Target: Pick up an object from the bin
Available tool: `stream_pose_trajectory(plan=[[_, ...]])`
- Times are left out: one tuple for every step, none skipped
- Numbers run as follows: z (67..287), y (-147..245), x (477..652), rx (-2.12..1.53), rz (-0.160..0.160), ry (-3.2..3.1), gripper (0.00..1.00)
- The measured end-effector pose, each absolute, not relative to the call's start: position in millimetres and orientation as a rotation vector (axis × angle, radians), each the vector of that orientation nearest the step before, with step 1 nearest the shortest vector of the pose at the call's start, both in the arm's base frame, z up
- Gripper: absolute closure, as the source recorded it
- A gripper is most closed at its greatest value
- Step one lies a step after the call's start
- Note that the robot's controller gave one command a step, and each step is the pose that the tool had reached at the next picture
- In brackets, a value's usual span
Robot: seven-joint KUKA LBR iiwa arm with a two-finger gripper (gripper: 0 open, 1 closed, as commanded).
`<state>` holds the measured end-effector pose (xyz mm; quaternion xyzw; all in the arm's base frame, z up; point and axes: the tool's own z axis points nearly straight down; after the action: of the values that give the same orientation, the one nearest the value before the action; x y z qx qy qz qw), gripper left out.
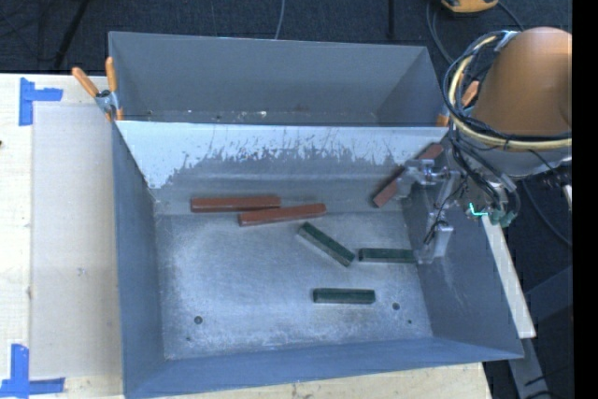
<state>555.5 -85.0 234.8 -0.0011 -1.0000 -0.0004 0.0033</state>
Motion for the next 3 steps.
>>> stream_pose_trajectory(plan=[[238, -85, 556.8, 0.000, 0.000, -3.141, 0.00], [188, -83, 551.7, 0.085, 0.002, -3.146, 0.00], [139, -93, 580.7, -0.059, -0.001, -3.146, 0.00]])
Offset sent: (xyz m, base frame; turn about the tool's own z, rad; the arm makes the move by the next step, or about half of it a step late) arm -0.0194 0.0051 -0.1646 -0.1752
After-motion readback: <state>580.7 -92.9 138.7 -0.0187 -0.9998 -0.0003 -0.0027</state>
